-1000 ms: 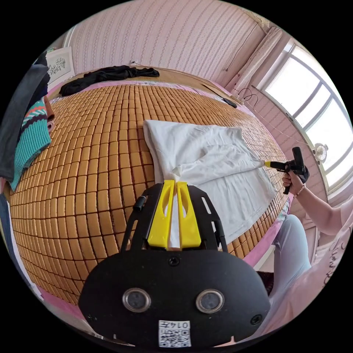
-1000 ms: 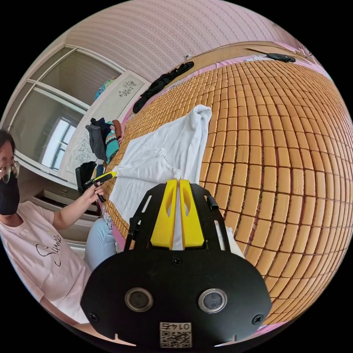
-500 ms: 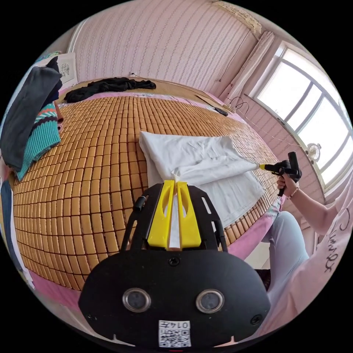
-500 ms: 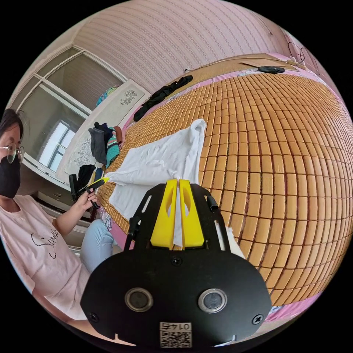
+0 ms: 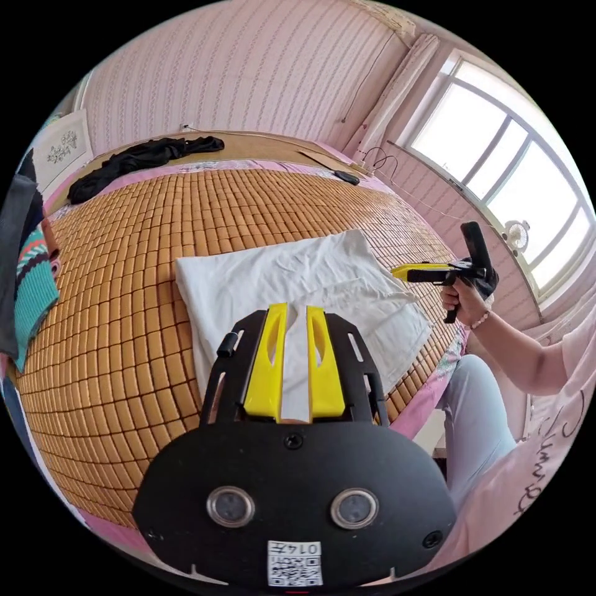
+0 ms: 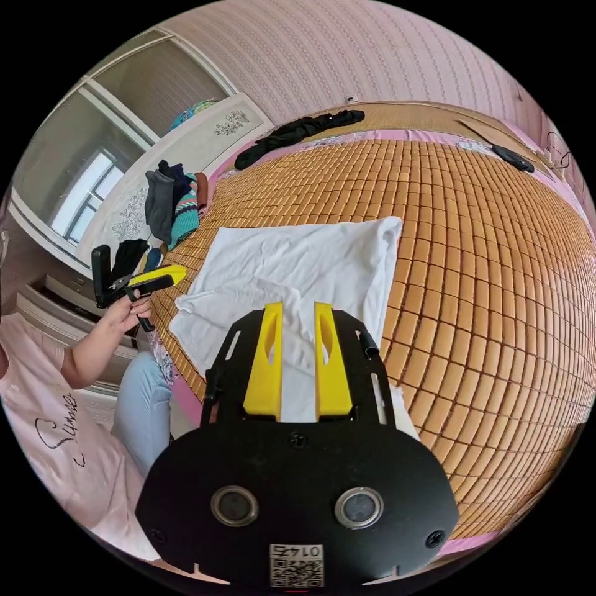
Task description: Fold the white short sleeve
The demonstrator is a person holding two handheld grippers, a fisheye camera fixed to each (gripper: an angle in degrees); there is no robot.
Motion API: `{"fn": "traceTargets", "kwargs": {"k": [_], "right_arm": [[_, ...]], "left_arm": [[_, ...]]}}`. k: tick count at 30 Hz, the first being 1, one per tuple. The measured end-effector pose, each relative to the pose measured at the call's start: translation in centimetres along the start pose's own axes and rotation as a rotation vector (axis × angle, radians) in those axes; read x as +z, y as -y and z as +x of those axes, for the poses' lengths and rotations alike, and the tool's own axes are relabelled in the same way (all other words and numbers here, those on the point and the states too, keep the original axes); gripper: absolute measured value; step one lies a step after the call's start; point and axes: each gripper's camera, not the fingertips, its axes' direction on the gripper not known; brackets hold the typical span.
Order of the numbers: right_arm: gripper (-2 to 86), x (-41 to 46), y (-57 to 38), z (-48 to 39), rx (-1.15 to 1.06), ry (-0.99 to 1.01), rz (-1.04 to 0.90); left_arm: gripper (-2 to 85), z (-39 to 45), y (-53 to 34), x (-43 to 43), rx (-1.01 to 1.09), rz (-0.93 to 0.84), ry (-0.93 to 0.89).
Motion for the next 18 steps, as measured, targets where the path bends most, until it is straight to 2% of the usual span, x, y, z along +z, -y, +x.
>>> {"fn": "traceTargets", "kwargs": {"k": [4, 5, 8, 13, 15, 18], "right_arm": [[8.0, 4.0, 1.1, -0.5, 0.014, 0.051, -0.083], [5.5, 4.9, 1.0, -0.7, 0.002, 0.051, -0.116], [0.7, 4.5, 0.0, -1.2, -0.052, 0.055, -0.076], [-0.2, 1.4, -3.7, -1.9, -0.229, 0.288, 0.008], [-0.1, 0.9, -6.0, -2.6, -0.315, 0.370, -0.054], [0.1, 1.7, -8.5, -3.5, -0.362, 0.346, -0.215]], "left_arm": [[7.3, -0.2, 1.3, 6.9, -0.039, -0.160, -0.067], [3.8, -0.1, 1.0, 7.4, -0.030, -0.150, -0.037], [-0.2, 0.5, 0.4, 6.7, 0.034, -0.142, -0.032], [-0.8, 2.2, -3.6, 2.0, 0.123, 0.013, -0.139], [-0.6, 2.9, -6.1, 0.8, 0.148, 0.019, -0.193], [1.2, 3.6, -10.8, 0.5, 0.143, -0.042, -0.214]]}}
